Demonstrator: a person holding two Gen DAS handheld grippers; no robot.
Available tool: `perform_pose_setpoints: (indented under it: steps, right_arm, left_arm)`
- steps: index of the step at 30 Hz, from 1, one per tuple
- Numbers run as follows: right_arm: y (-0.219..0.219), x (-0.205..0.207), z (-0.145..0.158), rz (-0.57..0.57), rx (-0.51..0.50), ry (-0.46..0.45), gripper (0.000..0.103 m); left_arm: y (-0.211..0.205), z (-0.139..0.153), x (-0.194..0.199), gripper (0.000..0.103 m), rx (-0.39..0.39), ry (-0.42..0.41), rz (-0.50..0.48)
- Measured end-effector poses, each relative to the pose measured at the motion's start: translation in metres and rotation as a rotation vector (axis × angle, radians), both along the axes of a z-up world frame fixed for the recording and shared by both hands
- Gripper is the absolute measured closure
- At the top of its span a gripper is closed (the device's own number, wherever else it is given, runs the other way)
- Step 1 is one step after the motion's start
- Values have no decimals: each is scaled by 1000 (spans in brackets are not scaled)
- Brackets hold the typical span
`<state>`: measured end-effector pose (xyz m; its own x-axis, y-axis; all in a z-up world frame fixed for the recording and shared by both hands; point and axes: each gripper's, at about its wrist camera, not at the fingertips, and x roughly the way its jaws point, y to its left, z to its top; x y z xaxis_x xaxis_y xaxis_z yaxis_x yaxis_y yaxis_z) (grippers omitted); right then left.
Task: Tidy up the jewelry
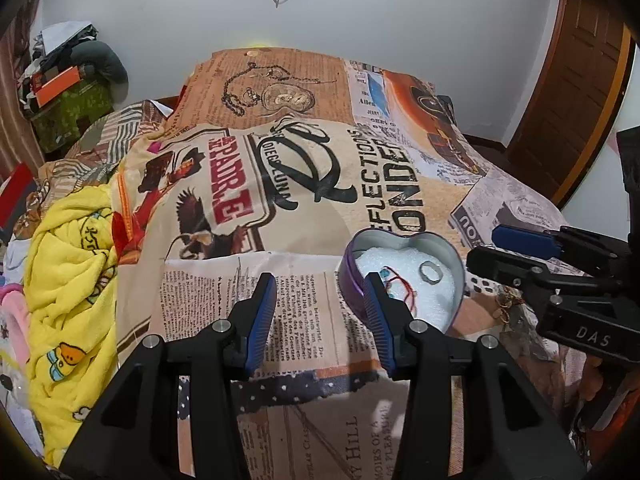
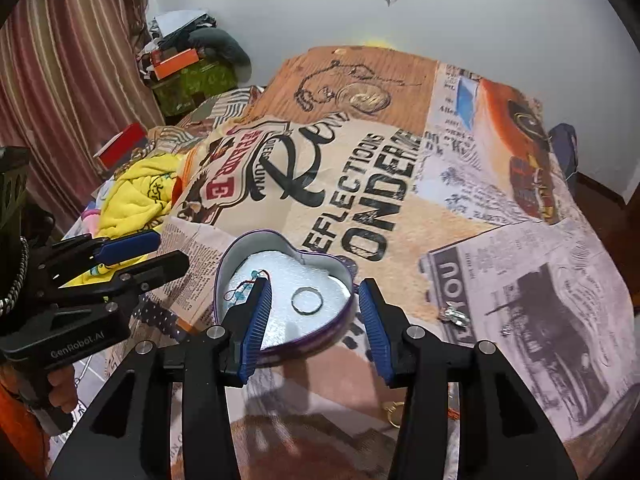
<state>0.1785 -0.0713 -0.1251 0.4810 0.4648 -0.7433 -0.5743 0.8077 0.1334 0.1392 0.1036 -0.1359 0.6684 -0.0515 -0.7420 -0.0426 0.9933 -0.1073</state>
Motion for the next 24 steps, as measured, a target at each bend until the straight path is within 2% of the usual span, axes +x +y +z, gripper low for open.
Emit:
perform_pose_setpoints:
  steps: [13, 24]
  right_arm:
    - [-64, -7, 21, -125, 5, -51, 61]
    - [-137, -2, 6, -268, -33, -8, 61]
  left_arm:
    - [-57, 19, -3, 50, 9, -20, -97]
    - [-118, -1, 11, 50, -37, 56, -230]
